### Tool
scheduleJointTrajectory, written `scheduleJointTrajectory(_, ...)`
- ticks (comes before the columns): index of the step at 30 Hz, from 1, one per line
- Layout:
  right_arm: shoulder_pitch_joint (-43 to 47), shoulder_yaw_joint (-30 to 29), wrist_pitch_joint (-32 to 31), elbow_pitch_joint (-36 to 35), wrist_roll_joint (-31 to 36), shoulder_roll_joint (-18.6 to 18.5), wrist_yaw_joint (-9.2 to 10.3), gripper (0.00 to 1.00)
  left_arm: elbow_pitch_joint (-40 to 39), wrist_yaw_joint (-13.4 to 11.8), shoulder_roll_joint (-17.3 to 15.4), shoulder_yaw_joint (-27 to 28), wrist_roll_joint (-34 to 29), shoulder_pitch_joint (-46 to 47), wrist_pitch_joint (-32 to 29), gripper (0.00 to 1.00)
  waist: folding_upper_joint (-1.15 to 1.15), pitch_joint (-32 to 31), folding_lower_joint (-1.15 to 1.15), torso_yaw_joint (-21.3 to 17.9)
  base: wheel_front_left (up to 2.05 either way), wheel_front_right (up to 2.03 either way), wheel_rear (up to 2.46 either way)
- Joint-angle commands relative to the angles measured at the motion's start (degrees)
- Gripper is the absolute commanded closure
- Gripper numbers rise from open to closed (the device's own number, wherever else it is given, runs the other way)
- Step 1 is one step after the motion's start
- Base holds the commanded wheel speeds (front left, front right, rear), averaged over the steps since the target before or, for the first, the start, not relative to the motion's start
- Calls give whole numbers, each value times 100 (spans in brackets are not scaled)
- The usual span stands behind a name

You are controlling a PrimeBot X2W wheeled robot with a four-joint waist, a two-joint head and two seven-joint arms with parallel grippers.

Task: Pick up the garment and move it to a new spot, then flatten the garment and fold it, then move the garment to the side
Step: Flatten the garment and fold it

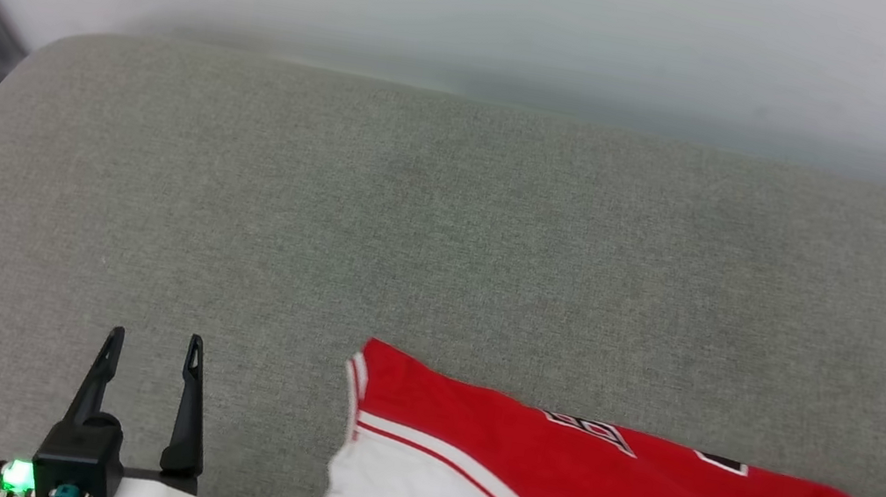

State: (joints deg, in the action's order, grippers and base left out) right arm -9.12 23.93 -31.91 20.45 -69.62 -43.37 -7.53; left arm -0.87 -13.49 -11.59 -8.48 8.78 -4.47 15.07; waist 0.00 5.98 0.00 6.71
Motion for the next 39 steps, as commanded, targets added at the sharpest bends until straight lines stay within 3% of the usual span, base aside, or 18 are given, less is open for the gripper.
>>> scheduleJointTrajectory(1, -57, -90, 55, 142, -9, -198, 8, 100, -26, 88, 98, 75, -123, -108, 13, 0, 0, -63, 0, -28, 0, 0, 0)
scheduleJointTrajectory(10, 54, -151, -60, 400, 159, -671, 6, 100, 38, 395, 324, 259, -382, -279, 14, 0, 0, -224, 0, -55, 0, 0, 0)
scheduleJointTrajectory(15, 78, -71, -280, -358, 124, -799, 5, 100, 80, 531, 403, 365, -476, -364, 13, 0, 0, -322, 0, -90, 0, 0, 0)
scheduleJointTrajectory(20, -37, 52, -617, -1454, 122, -664, 5, 100, 95, 635, 453, 454, -542, -424, 13, 0, 0, -359, 0, -100, 0, 0, 0)
scheduleJointTrajectory(28, -730, 605, -1024, -2316, 708, 227, 5, 100, 135, 777, 583, 460, -612, -221, 13, 0, 0, -177, 0, -17, 0, 0, 0)
scheduleJointTrajectory(39, -1800, 1817, -978, -1249, 1555, 1621, 5, 100, 203, 895, 717, 497, -656, 110, 13, 0, 0, 232, 0, 204, 0, 0, 0)
